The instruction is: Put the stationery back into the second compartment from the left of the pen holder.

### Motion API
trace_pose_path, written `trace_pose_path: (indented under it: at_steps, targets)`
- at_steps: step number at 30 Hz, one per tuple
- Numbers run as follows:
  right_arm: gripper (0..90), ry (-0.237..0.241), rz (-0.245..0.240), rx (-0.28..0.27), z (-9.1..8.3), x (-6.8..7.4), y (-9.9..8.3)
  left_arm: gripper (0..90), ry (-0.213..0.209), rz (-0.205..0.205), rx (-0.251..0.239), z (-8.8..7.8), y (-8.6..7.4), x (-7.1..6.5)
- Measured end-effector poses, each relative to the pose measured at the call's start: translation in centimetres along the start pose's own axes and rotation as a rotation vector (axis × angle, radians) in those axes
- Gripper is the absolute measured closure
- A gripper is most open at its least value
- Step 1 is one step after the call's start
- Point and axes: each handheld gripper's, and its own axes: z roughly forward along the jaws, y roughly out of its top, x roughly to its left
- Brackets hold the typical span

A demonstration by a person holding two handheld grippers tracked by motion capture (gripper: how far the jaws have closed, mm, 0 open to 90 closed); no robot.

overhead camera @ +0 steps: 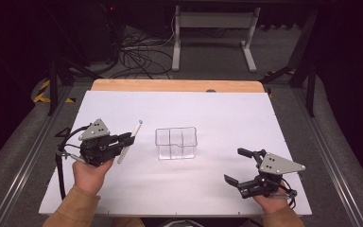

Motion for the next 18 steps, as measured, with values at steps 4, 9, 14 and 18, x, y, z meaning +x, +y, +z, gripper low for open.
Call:
trace_pose_path:
  at_steps: [4, 9, 14, 18]
  targets:
    - [4.3, 0.001, 0.0, 0.0, 0.0, 0.0, 0.0, 78.9, 0.005, 0.034, -0.046, -0.2, 0.5, -0.2]
    - [4.3, 0.001, -0.001, 0.0, 0.0, 0.0, 0.0, 78.9, -0.022, 0.014, -0.098, -0.2, 0.9, -0.4]
    - [4.3, 0.002, 0.0, 0.001, 0.0, 0.0, 0.0, 78.8, -0.07, -0.024, -0.146, 0.0, 1.0, -0.2]
    - [4.3, 0.009, 0.001, 0.001, 0.0, 0.1, 0.0, 78.8, -0.085, -0.013, -0.177, 0.1, 1.4, -0.1]
